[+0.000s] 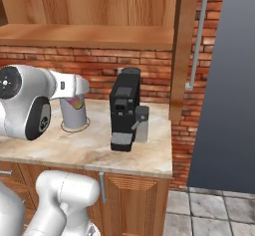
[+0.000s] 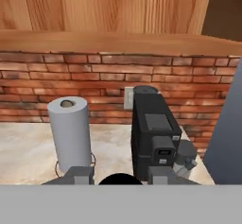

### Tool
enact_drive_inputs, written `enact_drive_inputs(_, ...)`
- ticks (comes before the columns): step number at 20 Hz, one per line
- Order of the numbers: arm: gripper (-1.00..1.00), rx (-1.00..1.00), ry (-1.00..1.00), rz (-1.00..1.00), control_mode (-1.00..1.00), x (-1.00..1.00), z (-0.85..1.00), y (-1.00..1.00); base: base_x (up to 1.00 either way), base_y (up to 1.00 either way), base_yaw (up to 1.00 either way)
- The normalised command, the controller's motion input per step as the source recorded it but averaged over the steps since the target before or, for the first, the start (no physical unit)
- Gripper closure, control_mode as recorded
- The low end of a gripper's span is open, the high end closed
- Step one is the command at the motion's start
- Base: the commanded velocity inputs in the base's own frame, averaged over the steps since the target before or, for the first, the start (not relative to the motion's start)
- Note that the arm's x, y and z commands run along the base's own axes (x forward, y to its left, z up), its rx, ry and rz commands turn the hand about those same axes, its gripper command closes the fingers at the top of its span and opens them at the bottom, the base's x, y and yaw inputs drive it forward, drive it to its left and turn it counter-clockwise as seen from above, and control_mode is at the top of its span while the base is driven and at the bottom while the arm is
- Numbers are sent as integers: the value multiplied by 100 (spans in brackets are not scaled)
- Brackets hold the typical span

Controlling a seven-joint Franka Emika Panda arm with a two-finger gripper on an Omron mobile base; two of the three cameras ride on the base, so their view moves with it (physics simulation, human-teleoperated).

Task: Sort all alcoholic drinks to one cabinet, and non-alcoholic drinks to the other.

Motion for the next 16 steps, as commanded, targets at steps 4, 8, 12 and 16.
enact_drive_inputs(4, 100, 0, -5, -4, -100, 0, 100, 6, 0, 0, 0)
enact_drive_inputs(8, 100, 0, 0, -7, -100, 0, 100, 0, 0, 0, 0)
enact_drive_inputs(12, 100, 3, 7, -12, -100, 0, 100, -2, 0, 0, 0)
enact_drive_inputs(16, 100, 3, 3, -12, -100, 4, 51, 0, 0, 0, 0)
